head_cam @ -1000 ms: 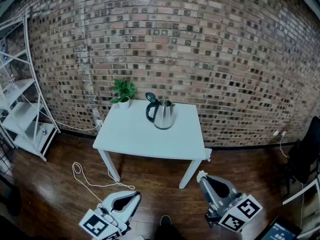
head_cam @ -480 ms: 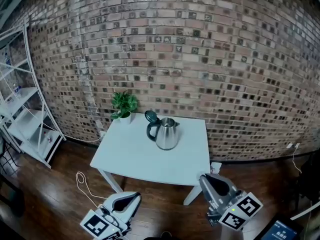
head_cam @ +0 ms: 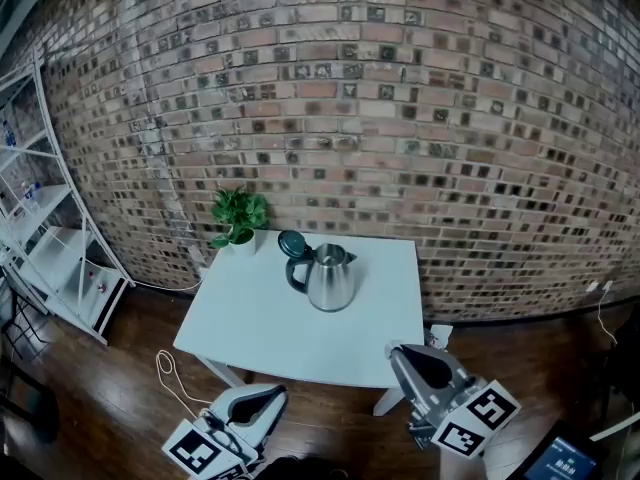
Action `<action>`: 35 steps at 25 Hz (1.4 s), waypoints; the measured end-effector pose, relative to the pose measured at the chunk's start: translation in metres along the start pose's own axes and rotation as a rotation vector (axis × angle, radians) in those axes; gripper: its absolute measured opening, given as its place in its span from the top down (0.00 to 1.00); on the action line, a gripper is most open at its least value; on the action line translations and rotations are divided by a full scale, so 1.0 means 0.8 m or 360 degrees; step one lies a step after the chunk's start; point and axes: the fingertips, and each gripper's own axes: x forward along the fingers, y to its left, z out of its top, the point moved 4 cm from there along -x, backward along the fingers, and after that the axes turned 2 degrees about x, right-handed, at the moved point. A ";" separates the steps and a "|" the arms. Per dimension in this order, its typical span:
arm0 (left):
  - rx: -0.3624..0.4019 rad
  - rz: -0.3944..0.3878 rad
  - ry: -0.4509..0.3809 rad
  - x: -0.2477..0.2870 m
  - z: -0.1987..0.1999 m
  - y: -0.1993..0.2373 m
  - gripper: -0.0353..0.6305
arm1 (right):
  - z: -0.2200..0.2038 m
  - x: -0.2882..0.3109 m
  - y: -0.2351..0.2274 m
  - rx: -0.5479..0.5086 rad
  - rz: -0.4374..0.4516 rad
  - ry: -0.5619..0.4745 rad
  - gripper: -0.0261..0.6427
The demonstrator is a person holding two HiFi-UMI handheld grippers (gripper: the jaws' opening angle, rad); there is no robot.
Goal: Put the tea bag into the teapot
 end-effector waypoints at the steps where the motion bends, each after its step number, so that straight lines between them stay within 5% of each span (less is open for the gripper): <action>1: 0.0004 -0.0001 0.0001 0.006 -0.001 0.006 0.96 | -0.001 0.005 -0.007 0.0007 -0.0003 0.0000 0.95; 15: -0.0045 -0.0170 -0.0081 0.079 0.001 0.165 0.96 | 0.015 0.149 -0.071 -0.0030 -0.0155 0.0033 0.95; 23: -0.0032 -0.0291 0.0022 0.118 0.001 0.275 0.96 | 0.031 0.246 -0.110 -0.0017 -0.0299 0.0027 0.95; 29: -0.0045 -0.0408 0.0010 0.151 -0.003 0.307 0.96 | 0.034 0.287 -0.148 -0.0021 -0.0334 0.0090 0.95; 35: -0.0077 -0.0339 0.0041 0.183 -0.005 0.326 0.96 | 0.033 0.311 -0.189 -0.0004 -0.0301 0.0139 0.95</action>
